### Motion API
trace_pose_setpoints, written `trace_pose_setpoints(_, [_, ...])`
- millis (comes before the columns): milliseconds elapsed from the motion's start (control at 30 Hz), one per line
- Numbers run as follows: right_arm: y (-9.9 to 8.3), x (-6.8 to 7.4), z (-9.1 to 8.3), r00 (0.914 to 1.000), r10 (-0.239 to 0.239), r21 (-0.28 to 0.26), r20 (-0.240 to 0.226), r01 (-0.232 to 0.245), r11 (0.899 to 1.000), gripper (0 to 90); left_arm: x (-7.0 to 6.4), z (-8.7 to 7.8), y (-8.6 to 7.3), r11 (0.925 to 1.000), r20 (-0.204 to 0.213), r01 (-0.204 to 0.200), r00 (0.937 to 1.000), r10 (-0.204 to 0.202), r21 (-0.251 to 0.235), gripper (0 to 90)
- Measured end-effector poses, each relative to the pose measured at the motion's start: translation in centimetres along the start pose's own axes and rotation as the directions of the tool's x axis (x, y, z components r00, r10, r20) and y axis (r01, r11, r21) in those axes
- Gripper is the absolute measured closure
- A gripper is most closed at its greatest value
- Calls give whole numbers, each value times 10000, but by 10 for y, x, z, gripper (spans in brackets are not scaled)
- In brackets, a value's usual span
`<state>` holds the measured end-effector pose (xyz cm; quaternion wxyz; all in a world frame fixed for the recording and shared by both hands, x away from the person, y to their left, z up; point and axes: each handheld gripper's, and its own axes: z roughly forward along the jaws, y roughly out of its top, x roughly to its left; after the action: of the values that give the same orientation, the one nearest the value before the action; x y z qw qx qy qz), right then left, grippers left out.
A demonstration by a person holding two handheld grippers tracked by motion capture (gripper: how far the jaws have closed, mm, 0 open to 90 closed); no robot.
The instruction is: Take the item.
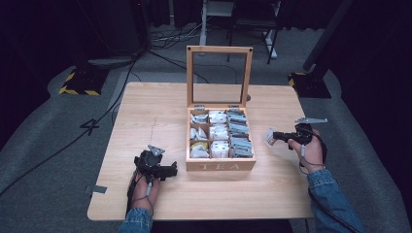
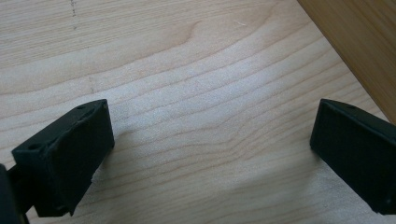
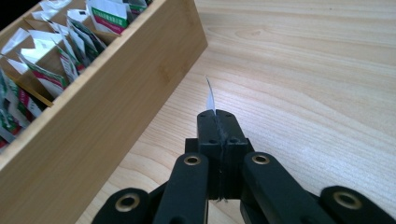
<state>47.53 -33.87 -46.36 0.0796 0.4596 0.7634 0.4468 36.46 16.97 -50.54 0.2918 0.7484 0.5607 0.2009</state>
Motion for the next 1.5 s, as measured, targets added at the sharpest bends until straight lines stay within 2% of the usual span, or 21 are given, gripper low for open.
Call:
trace_pose_setpoints(167, [-2,-1,3,9996,40,154,268,-44,9999,897,0,0,0,10000,5,3,10000,-3,1,0])
trace_pose_setpoints(267, [-3,-4,2,9984,207,268,522,-221,9994,857,0,0,0,10000,0,-4,10000,4,3,0])
trace_pose_setpoints(433, [-6,-11,4,9938,339,183,1062,-361,9992,667,0,0,0,10000,-1,-1,10000,1,1,0])
trace_pose_setpoints(533, [-7,-14,6,9917,460,201,1200,-488,9986,557,0,0,0,10000,-1,-5,10000,5,4,0])
trace_pose_setpoints(633, [-8,-17,8,9881,228,90,1522,-245,9997,466,0,0,0,10000,1,-5,10000,5,8,0])
trace_pose_setpoints(833, [-6,-16,6,9837,-163,-261,1790,213,9994,405,0,0,0,10000,2,-4,10000,4,5,0])
trace_pose_setpoints(1000, [-1,-9,-1,9888,-178,-562,1481,264,9981,401,0,0,0,10000,7,-9,10000,9,11,0])
trace_pose_setpoints(1100, [3,-4,-10,9935,-165,-872,1128,265,9958,395,0,0,0,10000,29,-9,10000,9,12,0])
trace_pose_setpoints(1267, [8,5,-26,9965,-373,-1385,746,474,9892,392,0,0,0,10000,34,5,10000,-5,9,0])
trace_pose_setpoints(1500, [2,27,-39,9945,-939,-1342,475,995,9860,391,0,0,0,10000,34,-9,10000,9,18,0])
